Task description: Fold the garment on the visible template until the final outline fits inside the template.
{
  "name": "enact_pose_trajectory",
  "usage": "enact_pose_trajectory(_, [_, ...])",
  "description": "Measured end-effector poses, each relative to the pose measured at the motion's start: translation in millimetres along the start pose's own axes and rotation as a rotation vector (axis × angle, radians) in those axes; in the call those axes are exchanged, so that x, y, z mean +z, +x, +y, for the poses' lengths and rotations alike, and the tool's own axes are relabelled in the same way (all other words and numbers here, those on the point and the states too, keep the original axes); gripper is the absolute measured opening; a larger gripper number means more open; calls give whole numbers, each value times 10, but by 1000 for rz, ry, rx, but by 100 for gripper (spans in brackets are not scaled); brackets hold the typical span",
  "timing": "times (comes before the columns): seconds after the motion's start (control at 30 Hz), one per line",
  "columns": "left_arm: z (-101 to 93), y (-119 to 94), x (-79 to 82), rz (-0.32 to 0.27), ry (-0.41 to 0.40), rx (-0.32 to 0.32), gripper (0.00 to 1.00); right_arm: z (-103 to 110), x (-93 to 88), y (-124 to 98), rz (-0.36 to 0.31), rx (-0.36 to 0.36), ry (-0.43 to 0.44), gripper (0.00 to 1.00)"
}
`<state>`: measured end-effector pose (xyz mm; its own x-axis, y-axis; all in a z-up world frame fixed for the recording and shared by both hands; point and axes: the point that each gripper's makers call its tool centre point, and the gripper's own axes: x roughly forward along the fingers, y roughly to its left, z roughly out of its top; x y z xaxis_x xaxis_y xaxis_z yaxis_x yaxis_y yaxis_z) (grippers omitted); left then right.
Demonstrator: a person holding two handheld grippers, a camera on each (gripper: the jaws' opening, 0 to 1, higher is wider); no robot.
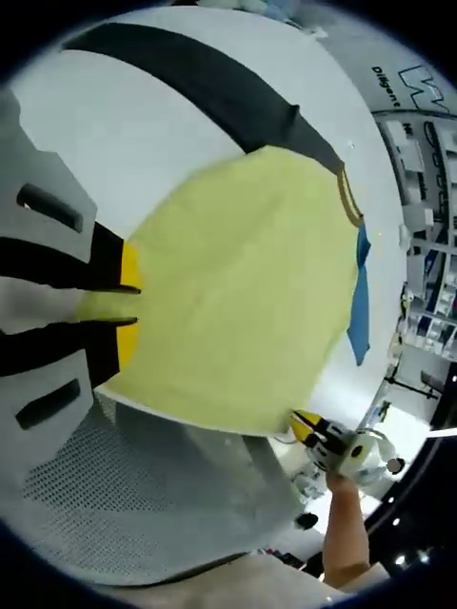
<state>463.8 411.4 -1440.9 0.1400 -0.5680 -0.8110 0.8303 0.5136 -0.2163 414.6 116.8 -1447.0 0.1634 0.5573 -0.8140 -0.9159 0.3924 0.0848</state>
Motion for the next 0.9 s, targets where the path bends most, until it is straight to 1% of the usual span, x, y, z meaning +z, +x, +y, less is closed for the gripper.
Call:
enact_pose_trajectory(0.03, [30,7,-78,26,15,16,7,13,-50,-2,10,-2,3,0])
enact_pose_trajectory(0.07, [79,-21,-139,38,28,50,4,-1,31,-18,-66,-24,-1,0])
enact_pose_trajectory(0.1, [98,-6,-48,-28,7,60,0,29,-78,-46,-8,-4,32,0])
enact_pose_trajectory(0.13, [108,-29,-100,-6,-8,45,0,42,-102,-80,-14,-11,38,0])
enact_pose_trajectory(0.17, [89,-39,-135,-3,-53,30,0,40,-86,-82,-33,-18,22,0])
enact_pose_trajectory(0.2, [110,-50,-137,-12,-43,34,0,46,-104,-91,-32,-21,23,0])
enact_pose_trajectory(0.27, [119,-74,-160,-4,-51,37,0,63,-118,-108,-33,-14,56,0])
enact_pose_trajectory(0.3, [117,-81,-158,-2,-54,34,0,77,-130,-123,-12,-1,58,0])
enact_pose_trajectory(0.33, [130,-92,-142,-1,-55,36,0,81,-143,-133,3,5,56,0])
enact_pose_trajectory(0.37, [194,-120,-81,-19,-44,53,0,12,-152,-158,24,-9,60,0])
enact_pose_trajectory(0.4, [248,-142,-16,-40,-47,66,0,-67,-107,-187,0,-30,77,0])
enact_pose_trajectory(0.43, [335,-170,97,-76,-79,80,1,-190,46,-229,-88,-54,138,0])
enact_pose_trajectory(0.47, [399,-187,159,-91,-91,90,4,-289,73,-256,-97,-76,140,0])
enact_pose_trajectory(0.5, [477,-203,219,-103,-94,104,8,-445,70,-287,-86,-111,126,0])
enact_pose_trajectory(0.53, [605,-217,274,-105,-99,130,11,-560,67,-306,-81,-130,125,0])
enact_pose_trajectory(0.57, [680,-221,305,-104,-102,138,14,-670,77,-328,-89,-149,138,1])
enact_pose_trajectory(0.63, [905,-264,419,-124,-117,183,14,-981,89,-373,-98,-210,150,6])
enact_pose_trajectory(0.67, [1003,-280,449,-126,-120,199,14,-1184,85,-408,-102,-245,159,8])
enact_pose_trajectory(0.7, [1144,-305,496,-130,-135,221,15,-1301,98,-429,-109,-264,166,9])
enact_pose_trajectory(0.73, [1227,-317,528,-134,-142,230,16,-1474,89,-460,-107,-290,181,10])
enact_pose_trajectory(0.77, [1368,-342,575,-136,-139,256,18,-1595,79,-481,-101,-313,181,12])
enact_pose_trajectory(0.8, [1474,-357,599,-134,-133,278,19,-1780,64,-516,-100,-344,192,13])
enact_pose_trajectory(0.83, [1609,-369,621,-124,-133,297,20,-1887,69,-533,-105,-360,209,15])
enact_pose_trajectory(0.87, [1692,-371,641,-122,-140,304,21,-1993,67,-547,-108,-373,214,17])
enact_pose_trajectory(0.9, [1822,-376,669,-120,-145,321,22,-2157,42,-563,-104,-394,221,21])
